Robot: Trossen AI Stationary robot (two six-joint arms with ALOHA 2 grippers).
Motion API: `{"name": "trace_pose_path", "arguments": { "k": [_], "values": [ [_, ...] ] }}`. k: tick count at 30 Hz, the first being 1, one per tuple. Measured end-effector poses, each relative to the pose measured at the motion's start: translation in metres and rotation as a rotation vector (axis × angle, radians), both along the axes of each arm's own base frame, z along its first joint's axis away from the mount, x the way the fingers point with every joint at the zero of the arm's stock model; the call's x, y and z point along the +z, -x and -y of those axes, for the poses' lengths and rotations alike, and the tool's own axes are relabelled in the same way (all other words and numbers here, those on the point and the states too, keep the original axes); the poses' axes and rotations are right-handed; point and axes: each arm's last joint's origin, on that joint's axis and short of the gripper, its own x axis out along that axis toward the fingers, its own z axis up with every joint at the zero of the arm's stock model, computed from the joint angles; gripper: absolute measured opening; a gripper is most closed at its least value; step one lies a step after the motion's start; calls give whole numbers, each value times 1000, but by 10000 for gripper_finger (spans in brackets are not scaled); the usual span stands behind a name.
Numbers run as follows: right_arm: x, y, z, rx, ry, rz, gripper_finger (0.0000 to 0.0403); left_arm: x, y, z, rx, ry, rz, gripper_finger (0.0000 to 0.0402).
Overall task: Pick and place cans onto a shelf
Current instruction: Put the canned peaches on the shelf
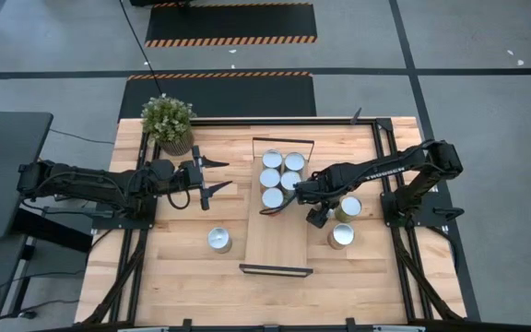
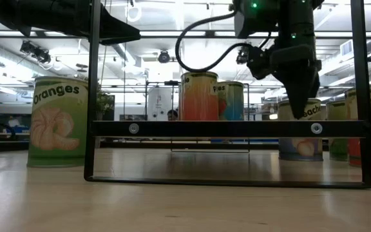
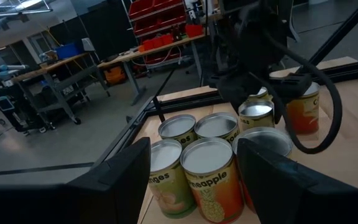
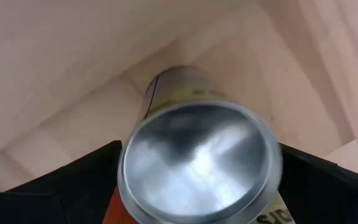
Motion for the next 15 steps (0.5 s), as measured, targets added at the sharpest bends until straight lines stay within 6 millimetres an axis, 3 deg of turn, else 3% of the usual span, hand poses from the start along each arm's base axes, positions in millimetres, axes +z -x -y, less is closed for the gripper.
{"name": "trace_pose_path", "arguments": {
  "k": [9, 15],
  "values": [
    [-1, 1, 0, 28, -22, -12, 343, 0, 0, 0, 0, 0, 0, 245],
    [20, -5, -3, 57, -58, 0, 318, 0, 0, 0, 0, 0, 0, 245]
  ]
}}
